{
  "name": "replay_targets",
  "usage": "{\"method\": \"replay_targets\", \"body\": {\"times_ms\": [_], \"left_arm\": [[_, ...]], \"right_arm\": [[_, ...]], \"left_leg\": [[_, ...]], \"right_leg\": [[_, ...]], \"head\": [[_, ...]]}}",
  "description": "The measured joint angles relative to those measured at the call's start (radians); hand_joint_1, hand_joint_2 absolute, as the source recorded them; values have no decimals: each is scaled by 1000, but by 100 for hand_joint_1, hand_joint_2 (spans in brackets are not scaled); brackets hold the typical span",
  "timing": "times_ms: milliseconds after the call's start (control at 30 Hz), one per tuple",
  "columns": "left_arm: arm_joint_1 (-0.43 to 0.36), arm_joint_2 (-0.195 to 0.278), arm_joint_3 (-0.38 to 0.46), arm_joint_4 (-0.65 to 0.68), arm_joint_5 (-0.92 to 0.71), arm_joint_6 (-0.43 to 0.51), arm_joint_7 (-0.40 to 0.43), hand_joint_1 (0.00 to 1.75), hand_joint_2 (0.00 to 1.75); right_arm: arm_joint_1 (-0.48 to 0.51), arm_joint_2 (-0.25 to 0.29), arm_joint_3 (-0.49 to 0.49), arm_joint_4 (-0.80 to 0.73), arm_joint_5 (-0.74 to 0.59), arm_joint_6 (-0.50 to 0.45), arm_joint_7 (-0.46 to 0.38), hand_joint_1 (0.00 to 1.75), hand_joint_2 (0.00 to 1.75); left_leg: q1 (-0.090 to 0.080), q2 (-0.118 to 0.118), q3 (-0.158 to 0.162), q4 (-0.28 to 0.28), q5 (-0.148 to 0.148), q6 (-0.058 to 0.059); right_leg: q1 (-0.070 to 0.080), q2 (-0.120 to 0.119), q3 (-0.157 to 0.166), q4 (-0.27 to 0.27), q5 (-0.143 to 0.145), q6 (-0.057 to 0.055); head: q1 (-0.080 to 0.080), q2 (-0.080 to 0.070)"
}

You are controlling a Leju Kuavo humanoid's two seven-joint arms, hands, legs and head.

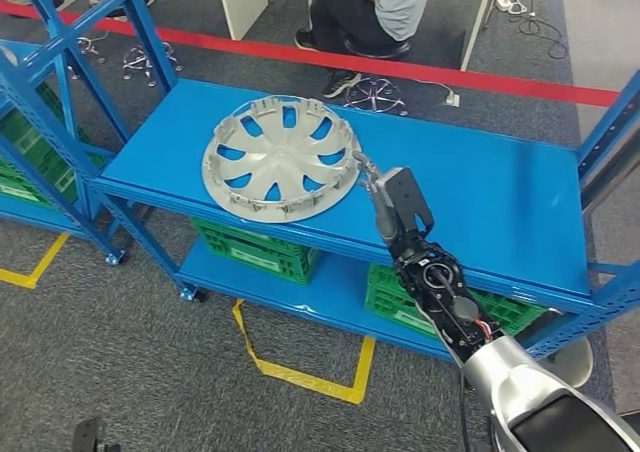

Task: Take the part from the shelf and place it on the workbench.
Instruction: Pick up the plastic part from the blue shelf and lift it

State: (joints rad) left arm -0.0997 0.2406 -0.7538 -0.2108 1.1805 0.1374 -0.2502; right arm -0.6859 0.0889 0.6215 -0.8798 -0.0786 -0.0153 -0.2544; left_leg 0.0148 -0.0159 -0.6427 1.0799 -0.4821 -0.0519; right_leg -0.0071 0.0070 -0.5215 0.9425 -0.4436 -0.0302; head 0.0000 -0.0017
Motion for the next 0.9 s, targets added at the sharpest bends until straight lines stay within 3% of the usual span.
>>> {"method": "replay_targets", "body": {"times_ms": [67, 100, 133, 200, 267, 300, 400, 467, 533, 567, 600, 633, 667, 733, 767, 833, 900], "left_arm": [[0, 0, 0, 0, 0, 0, 0, 0, 0], [1, -1, 0, 0, 0, 0, 0, 0, 0], [1, -1, 0, 0, 0, 0, 0, 0, 0], [2, 0, 0, 0, 0, 0, 0, 0, 0], [0, 1, 0, 0, -1, 0, 0, 0, 0], [-1, 1, 0, 0, -2, 0, 0, 0, 0], [-1, 1, 0, 0, -2, 0, 1, 0, 0], [-1, 2, 0, 0, -2, 0, 1, 0, 0], [-1, 2, 0, 0, -3, 0, 1, 0, 0], [-1, 3, 0, 0, -3, 0, 1, 0, 0], [-1, 3, 0, 0, -3, 0, 1, 0, 0], [0, 2, 0, 0, -3, 0, 1, 0, 0], [0, 2, 0, 0, -3, 0, 2, 0, 0], [-1, 0, 0, 0, -3, 0, 2, 0, 0], [-2, 0, 0, 0, -3, 0, 2, 0, 0], [-3, 0, 0, 0, -4, 0, 3, 0, 0], [0, 0, 0, 0, -4, 0, 4, 0, 0]], "right_arm": [[2, 0, 0, 0, 2, 0, 1, 0, 0], [4, 0, 0, 0, 2, 0, 2, 0, 0], [6, 0, 0, 0, 3, 0, 2, 0, 0], [7, 0, 0, -1, 4, -1, 3, 0, 0], [6, 0, 0, -4, 6, -3, 4, 0, 0], [6, 0, 0, -5, 7, -4, 5, 0, 0], [6, 0, 0, -6, 10, -6, 8, 0, 0], [6, -1, -1, -7, 12, -8, 9, 0, 0], [9, -2, -1, -7, 13, -9, 10, 0, 0], [12, -3, -1, -7, 13, -9, 11, 0, 0], [16, -4, -1, -7, 13, -9, 11, 0, 0], [19, -5, -1, -7, 13, -9, 11, 0, 0], [20, -6, -1, -7, 13, -10, 11, 0, 0], [19, -7, -1, -8, 13, -10, 11, 0, 0], [19, -7, -2, -8, 13, -10, 10, 0, 0], [19, -8, -2, -8, 13, -9, 10, 0, 0], [18, -8, -2, -9, 13, -9, 10, 0, 0]], "left_leg": [[2, 3, -68, 138, -54, -9], [3, 5, -83, 168, -58, -11], [4, 6, -78, 156, -42, -13], [6, 18, -10, 25, 27, -12], [2, 35, 56, -108, 71, -4], [-1, 40, 70, -138, 77, 2], [-4, 31, 71, -147, 76, 25], [-1, 25, 73, -150, 78, 38], [-2, 18, 74, -150, 77, 45], [-3, 14, 74, -150, 77, 46], [-3, 7, 75, -149, 77, 46], [-4, 1, 76, -149, 76, 47], [-4, -6, 78, -149, 76, 46], [-4, -20, 83, -148, 73, 43], [-5, -26, 83, -146, 73, 40], [-5, -35, 75, -144, 75, 30], [0, -39, 68, -142, 76, 18]], "right_leg": [[1, -7, -3, 0, 1, -2], [1, -10, -4, 0, 1, -1], [1, -13, -4, 1, 1, -1], [1, -19, -2, 1, -1, 2], [7, -24, -2, 5, -5, 10], [10, -26, -3, 6, -7, 14], [10, -32, -6, 12, -17, 28], [6, -24, -32, 74, -59, 38], [5, -14, -96, 217, -130, 42], [5, -12, -129, 287, -155, 43], [5, -11, -149, 328, -162, 43], [5, -10, -150, 328, -148, 42], [5, -8, -131, 283, -116, 40], [5, 12, -62, 132, -40, 32], [4, 24, -34, 70, -18, 29], [6, 38, -10, 22, -13, 24], [7, 29, -5, 13, -8, 15]], "head": [[-12, 0], [-16, 0], [-20, 0], [-29, 0], [-37, 0], [-37, 0], [-25, 0], [-18, 0], [-7, 0], [-2, 0], [1, 0], [5, 0], [9, 0], [17, 0], [19, 0], [18, 0], [17, 0]]}}
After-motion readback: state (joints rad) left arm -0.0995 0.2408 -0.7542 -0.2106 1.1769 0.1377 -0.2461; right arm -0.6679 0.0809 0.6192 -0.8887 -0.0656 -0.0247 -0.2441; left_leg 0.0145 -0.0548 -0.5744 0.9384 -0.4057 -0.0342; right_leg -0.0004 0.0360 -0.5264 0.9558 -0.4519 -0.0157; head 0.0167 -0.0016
